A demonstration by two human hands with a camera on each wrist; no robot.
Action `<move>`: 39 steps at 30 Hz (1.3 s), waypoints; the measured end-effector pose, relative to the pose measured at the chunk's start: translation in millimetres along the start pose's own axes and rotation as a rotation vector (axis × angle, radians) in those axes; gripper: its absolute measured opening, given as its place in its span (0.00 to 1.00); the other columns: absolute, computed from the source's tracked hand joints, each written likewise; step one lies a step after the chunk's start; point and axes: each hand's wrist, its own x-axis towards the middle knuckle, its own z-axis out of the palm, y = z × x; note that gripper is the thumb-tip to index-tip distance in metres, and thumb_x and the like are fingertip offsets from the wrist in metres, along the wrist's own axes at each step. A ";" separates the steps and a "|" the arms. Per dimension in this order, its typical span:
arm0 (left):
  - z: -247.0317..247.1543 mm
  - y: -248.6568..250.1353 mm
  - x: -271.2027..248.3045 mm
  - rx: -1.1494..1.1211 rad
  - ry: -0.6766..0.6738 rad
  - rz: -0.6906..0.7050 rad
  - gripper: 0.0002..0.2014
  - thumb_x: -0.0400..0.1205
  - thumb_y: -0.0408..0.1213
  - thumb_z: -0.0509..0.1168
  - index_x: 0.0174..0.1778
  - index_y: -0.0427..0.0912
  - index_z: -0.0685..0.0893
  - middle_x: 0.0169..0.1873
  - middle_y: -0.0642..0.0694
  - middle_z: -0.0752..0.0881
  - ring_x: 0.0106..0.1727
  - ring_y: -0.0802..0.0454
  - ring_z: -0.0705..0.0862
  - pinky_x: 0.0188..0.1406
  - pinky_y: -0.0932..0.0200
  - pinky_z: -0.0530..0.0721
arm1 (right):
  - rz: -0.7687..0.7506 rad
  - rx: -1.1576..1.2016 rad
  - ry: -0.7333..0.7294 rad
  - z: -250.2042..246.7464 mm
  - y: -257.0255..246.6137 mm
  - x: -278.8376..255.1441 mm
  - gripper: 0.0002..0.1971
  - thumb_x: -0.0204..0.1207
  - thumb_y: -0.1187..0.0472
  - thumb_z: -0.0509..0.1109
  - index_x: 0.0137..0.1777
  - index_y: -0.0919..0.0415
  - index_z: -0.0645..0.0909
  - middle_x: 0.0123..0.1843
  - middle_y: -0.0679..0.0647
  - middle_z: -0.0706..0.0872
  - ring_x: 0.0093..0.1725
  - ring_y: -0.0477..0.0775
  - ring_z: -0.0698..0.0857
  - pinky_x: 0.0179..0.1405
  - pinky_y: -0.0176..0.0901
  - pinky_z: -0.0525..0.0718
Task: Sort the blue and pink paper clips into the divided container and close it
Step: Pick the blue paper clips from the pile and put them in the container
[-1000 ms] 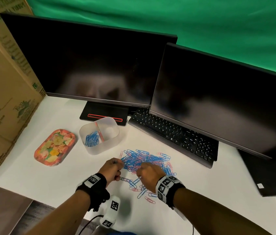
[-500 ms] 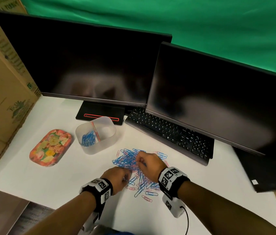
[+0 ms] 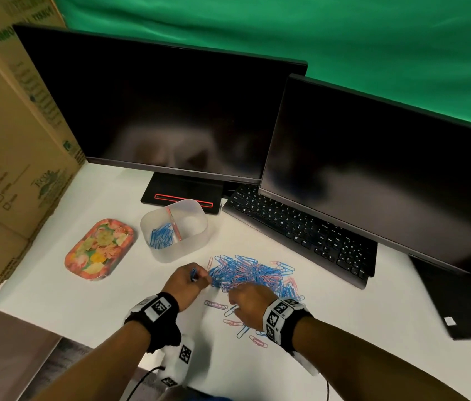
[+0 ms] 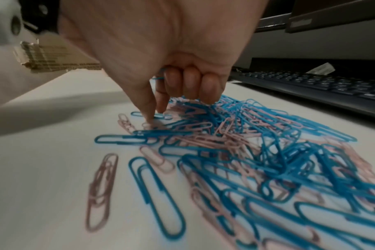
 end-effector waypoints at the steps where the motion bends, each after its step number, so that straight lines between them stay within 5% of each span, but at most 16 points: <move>1: -2.6 1.0 -0.3 -0.074 -0.003 -0.034 0.07 0.77 0.27 0.69 0.35 0.42 0.83 0.23 0.56 0.84 0.27 0.62 0.78 0.32 0.68 0.74 | -0.008 -0.042 -0.002 1.2 -1.8 1.8 0.11 0.77 0.63 0.62 0.57 0.60 0.79 0.60 0.60 0.84 0.59 0.65 0.82 0.56 0.53 0.82; 3: -6.2 3.0 -1.5 -0.246 -0.015 -0.117 0.04 0.76 0.27 0.70 0.44 0.38 0.85 0.29 0.51 0.87 0.29 0.58 0.78 0.26 0.69 0.72 | -0.007 -0.094 -0.001 3.0 -3.5 3.8 0.10 0.77 0.66 0.62 0.56 0.62 0.80 0.58 0.61 0.84 0.57 0.66 0.83 0.54 0.54 0.83; 6: -8.0 2.3 -2.3 -0.431 -0.025 -0.211 0.16 0.67 0.31 0.70 0.52 0.40 0.87 0.33 0.42 0.86 0.30 0.52 0.72 0.29 0.62 0.70 | 0.002 -0.158 -0.024 3.6 -5.1 6.0 0.11 0.77 0.67 0.62 0.57 0.63 0.79 0.57 0.62 0.84 0.57 0.66 0.84 0.53 0.55 0.83; 10: -5.9 6.8 -4.3 -0.689 -0.033 -0.261 0.09 0.78 0.21 0.63 0.51 0.31 0.85 0.32 0.39 0.82 0.29 0.49 0.74 0.27 0.60 0.72 | -0.020 -0.208 -0.063 1.7 -7.3 6.8 0.12 0.76 0.69 0.63 0.59 0.66 0.78 0.58 0.63 0.83 0.57 0.67 0.83 0.54 0.56 0.83; 14: -5.5 13.6 -3.4 -0.848 -0.087 -0.296 0.08 0.81 0.23 0.58 0.47 0.32 0.83 0.32 0.40 0.82 0.28 0.50 0.78 0.26 0.60 0.74 | -0.069 -0.234 -0.076 3.7 -6.2 9.3 0.15 0.74 0.69 0.68 0.61 0.67 0.76 0.60 0.63 0.79 0.61 0.65 0.79 0.58 0.56 0.81; 23: -9.0 21.5 -3.2 -0.903 -0.113 -0.375 0.10 0.84 0.37 0.57 0.45 0.39 0.83 0.31 0.46 0.84 0.29 0.53 0.82 0.33 0.60 0.76 | -0.161 -0.249 -0.053 -1.9 -15.1 6.4 0.12 0.74 0.74 0.67 0.57 0.71 0.79 0.59 0.66 0.79 0.59 0.68 0.80 0.51 0.54 0.79; 34: -47.6 29.7 -6.0 -0.990 -0.060 -0.300 0.09 0.84 0.38 0.57 0.45 0.39 0.81 0.31 0.47 0.81 0.31 0.53 0.80 0.33 0.61 0.74 | -0.074 -0.187 -0.151 -1.6 -12.4 15.1 0.11 0.77 0.71 0.63 0.58 0.69 0.80 0.61 0.67 0.80 0.62 0.66 0.80 0.62 0.52 0.78; 37: -62.3 32.0 -2.1 -1.019 0.034 -0.272 0.07 0.84 0.37 0.60 0.46 0.39 0.81 0.32 0.45 0.83 0.33 0.51 0.82 0.32 0.61 0.78 | -0.038 0.007 -0.070 -17.1 -15.9 16.5 0.09 0.76 0.71 0.61 0.43 0.59 0.80 0.52 0.63 0.81 0.57 0.62 0.81 0.49 0.44 0.76; 39: -73.9 36.7 3.0 -1.011 0.121 -0.262 0.07 0.83 0.37 0.61 0.47 0.39 0.82 0.35 0.43 0.83 0.36 0.49 0.83 0.35 0.60 0.82 | 0.004 0.224 0.037 -35.5 -21.6 25.2 0.17 0.74 0.69 0.61 0.27 0.49 0.69 0.40 0.54 0.78 0.46 0.56 0.81 0.44 0.40 0.77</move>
